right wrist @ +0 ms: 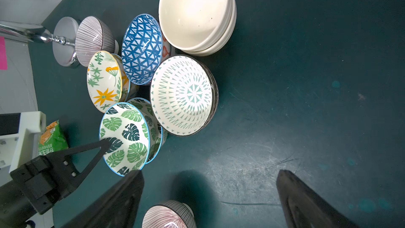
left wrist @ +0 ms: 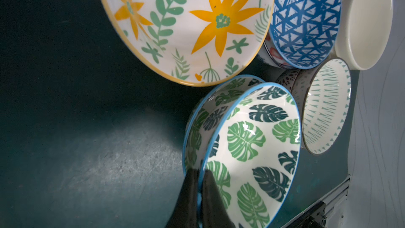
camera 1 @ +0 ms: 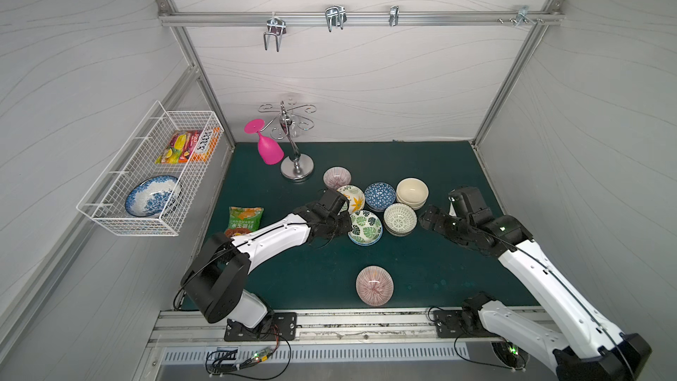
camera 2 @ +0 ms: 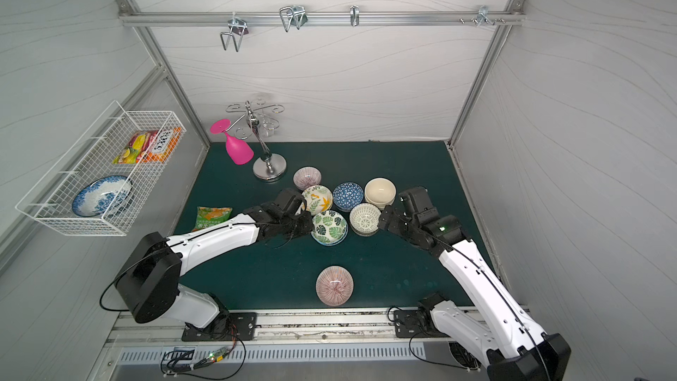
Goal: Stack the bowls
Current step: Place the bowl on the bowl.
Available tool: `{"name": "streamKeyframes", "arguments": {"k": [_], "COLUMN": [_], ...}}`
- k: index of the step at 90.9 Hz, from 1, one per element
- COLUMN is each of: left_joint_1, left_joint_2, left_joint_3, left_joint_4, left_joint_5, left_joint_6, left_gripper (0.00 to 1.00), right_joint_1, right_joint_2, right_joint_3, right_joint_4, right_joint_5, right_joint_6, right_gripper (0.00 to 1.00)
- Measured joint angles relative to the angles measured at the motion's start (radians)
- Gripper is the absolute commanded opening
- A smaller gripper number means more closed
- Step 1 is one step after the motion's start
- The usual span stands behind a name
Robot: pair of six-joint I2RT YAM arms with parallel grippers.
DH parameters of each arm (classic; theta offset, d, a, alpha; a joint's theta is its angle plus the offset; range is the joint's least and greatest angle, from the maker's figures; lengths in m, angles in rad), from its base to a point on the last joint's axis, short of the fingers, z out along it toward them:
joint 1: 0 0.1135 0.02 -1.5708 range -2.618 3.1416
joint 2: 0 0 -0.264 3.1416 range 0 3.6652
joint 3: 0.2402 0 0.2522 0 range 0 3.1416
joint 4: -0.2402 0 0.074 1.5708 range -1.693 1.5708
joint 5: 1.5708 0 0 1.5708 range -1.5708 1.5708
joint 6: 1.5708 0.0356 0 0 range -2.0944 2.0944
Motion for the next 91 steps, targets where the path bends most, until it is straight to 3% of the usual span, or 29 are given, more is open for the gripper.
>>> {"name": "streamKeyframes", "arguments": {"k": [23,42,69,75,91], "left_joint_1": [0.0,-0.005,-0.02,-0.022,-0.023], "left_joint_2": [0.041,0.047,-0.01,-0.04,-0.169], "left_joint_3": [-0.004,-0.012,-0.021,-0.027,-0.082], "left_joint_4": [0.045,0.08,0.08,0.073,0.041], "left_joint_5": [-0.002,-0.009,-0.039,-0.053,-0.087], "left_joint_6": [0.001,0.01,0.014,0.014,0.006], "left_gripper": [0.02,0.46,0.83,0.97,1.0], "right_joint_1": [0.0,-0.001,-0.001,0.0,0.101], "right_joint_2": [0.0,-0.005,-0.048,-0.053,-0.05], "right_joint_3": [0.0,0.0,0.0,0.0,-0.023], "right_joint_4": [0.0,-0.003,-0.032,-0.048,-0.07], "right_joint_5": [-0.001,-0.013,-0.082,-0.116,-0.155], "right_joint_6": [-0.001,-0.008,-0.029,-0.039,-0.032], "right_gripper": [0.99,0.99,0.99,0.97,0.96]}}
